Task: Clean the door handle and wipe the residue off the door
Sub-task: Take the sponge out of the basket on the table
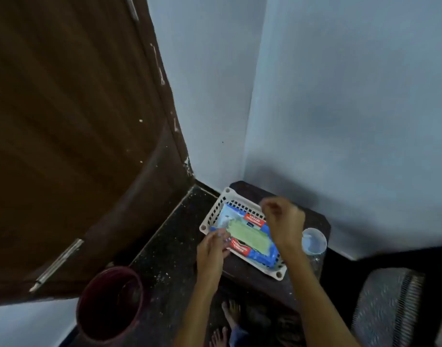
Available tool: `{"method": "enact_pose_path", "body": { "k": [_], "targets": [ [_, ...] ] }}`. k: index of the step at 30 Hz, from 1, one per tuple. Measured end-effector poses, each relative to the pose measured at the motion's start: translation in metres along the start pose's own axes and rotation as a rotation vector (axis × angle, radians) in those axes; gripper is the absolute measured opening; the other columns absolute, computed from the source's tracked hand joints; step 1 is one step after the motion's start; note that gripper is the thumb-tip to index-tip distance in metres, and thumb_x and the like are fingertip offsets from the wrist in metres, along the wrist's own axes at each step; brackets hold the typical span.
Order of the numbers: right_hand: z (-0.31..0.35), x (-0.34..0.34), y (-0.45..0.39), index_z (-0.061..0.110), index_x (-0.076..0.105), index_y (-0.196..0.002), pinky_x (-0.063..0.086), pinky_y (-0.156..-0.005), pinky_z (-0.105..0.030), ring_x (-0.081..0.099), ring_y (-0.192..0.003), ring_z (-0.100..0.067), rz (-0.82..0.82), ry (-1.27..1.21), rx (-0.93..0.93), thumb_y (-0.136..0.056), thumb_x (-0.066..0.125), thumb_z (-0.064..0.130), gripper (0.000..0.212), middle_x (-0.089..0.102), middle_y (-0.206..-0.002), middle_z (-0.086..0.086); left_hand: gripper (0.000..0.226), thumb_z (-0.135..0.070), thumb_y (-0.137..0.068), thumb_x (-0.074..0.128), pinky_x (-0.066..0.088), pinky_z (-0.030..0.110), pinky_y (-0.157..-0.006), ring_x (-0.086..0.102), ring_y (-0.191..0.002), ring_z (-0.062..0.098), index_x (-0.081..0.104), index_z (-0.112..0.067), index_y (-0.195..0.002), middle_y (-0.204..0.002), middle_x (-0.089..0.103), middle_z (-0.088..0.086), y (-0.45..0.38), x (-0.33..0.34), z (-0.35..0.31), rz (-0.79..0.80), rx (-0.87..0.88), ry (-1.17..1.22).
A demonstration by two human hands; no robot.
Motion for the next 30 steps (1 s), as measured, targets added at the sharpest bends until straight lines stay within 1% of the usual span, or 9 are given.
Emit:
{"method": "enact_pose_path", "body": {
  "k": [2, 5, 8, 11, 16, 20, 23, 26, 30],
  "targets": [
    [-0.031, 0.035, 0.009, 0.013, 0.074, -0.077, 0.052, -0.066, -0.03, 0.068, -0.07, -0.022, 0.174, 0.136, 0.069, -0.079, 0.066, 0.008, 0.009, 0.073, -0.075, -0.007, 0.026, -0.015, -0.1, 0.043, 0.051, 0.023, -0.072, 0.065, -0.097, 0.022, 0.062, -0.006, -0.116, -0.111, 0.068, 0.013, -0.006, 0.005, 0.02, -0.016, -0.095, 0.008],
    [-0.077, 0.088, 0.034, 0.012, 0.074, -0.087, 0.052, -0.072, -0.033, 0.066, -0.083, -0.026, 0.434, 0.249, 0.176, -0.08, 0.064, 0.011, 0.012, 0.073, -0.089, -0.011, 0.027, -0.014, -0.1, 0.043, 0.05, 0.024, -0.073, 0.064, -0.097, 0.023, 0.062, -0.003, -0.116, -0.112, 0.067, 0.015, -0.012, 0.01, 0.048, -0.006, -0.156, -0.011],
    [-0.098, 0.116, 0.04, 0.015, 0.067, -0.108, 0.049, -0.082, -0.032, 0.061, -0.101, -0.022, 0.512, 0.372, 0.136, -0.082, 0.067, 0.022, 0.027, 0.066, -0.111, -0.004, 0.024, -0.015, -0.099, 0.046, 0.05, 0.024, -0.072, 0.064, -0.096, 0.02, 0.064, -0.006, -0.112, -0.109, 0.068, 0.013, -0.02, 0.011, 0.057, -0.014, -0.161, -0.043],
    [-0.104, 0.133, 0.042, 0.015, 0.064, -0.109, 0.046, -0.077, -0.031, 0.058, -0.101, -0.024, 0.527, 0.477, 0.087, -0.084, 0.064, 0.026, 0.028, 0.062, -0.108, -0.004, 0.023, -0.016, -0.099, 0.046, 0.05, 0.023, -0.073, 0.064, -0.096, 0.019, 0.065, -0.009, -0.11, -0.106, 0.068, 0.009, -0.03, 0.01, 0.068, -0.026, -0.174, -0.062],
    [-0.102, 0.137, 0.042, 0.006, 0.066, -0.086, 0.04, -0.061, -0.027, 0.059, -0.079, -0.023, 0.413, 0.521, 0.012, -0.091, 0.049, 0.015, 0.019, 0.064, -0.089, -0.007, 0.019, -0.015, -0.099, 0.046, 0.05, 0.023, -0.073, 0.065, -0.094, 0.018, 0.064, -0.018, -0.1, -0.101, 0.069, 0.006, -0.036, 0.005, 0.071, -0.037, -0.174, -0.094],
    [-0.099, 0.123, 0.037, 0.002, 0.067, -0.082, 0.047, -0.058, -0.029, 0.06, -0.073, -0.024, 0.3, 0.376, 0.079, -0.087, 0.055, 0.01, 0.016, 0.065, -0.087, -0.011, 0.022, -0.016, -0.1, 0.043, 0.05, 0.022, -0.072, 0.065, -0.092, 0.014, 0.064, -0.013, -0.108, -0.101, 0.068, 0.004, -0.039, 0.003, 0.067, -0.025, -0.159, -0.107],
    [-0.083, 0.088, 0.037, 0.005, 0.066, -0.074, 0.039, -0.059, -0.023, 0.055, -0.068, -0.02, 0.019, 0.254, 0.131, -0.076, 0.066, 0.006, 0.003, 0.064, -0.081, -0.009, 0.024, -0.017, -0.1, 0.043, 0.05, 0.021, -0.073, 0.065, -0.092, 0.012, 0.063, -0.012, -0.111, -0.102, 0.068, 0.002, -0.037, 0.004, 0.058, -0.007, -0.124, -0.112],
    [-0.068, 0.048, 0.038, 0.012, 0.058, -0.072, 0.034, -0.057, -0.022, 0.049, -0.06, -0.014, -0.249, 0.099, 0.226, -0.074, 0.064, 0.01, 0.008, 0.06, -0.068, 0.001, 0.02, -0.018, -0.1, 0.045, 0.052, 0.024, -0.08, 0.065, -0.098, 0.014, 0.064, -0.017, -0.106, -0.105, 0.069, 0.002, -0.031, 0.008, 0.037, 0.015, -0.069, -0.112],
    [-0.025, 0.037, 0.016, 0.021, 0.048, -0.087, 0.037, -0.048, -0.023, 0.052, -0.054, -0.006, -0.203, -0.124, 0.249, -0.081, 0.055, 0.006, 0.018, 0.054, -0.061, 0.01, 0.021, -0.015, -0.098, 0.049, 0.053, 0.025, -0.083, 0.067, -0.096, 0.01, 0.065, -0.029, -0.095, -0.104, 0.071, -0.002, -0.017, -0.001, -0.019, 0.028, 0.078, -0.107]
  ]
}}
Point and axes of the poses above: each hand's wrist, its own y-axis away from the middle knuckle, its own x-axis out of the palm, z = x × y, the point moved 9 cm from there along -y, towards the middle knuckle
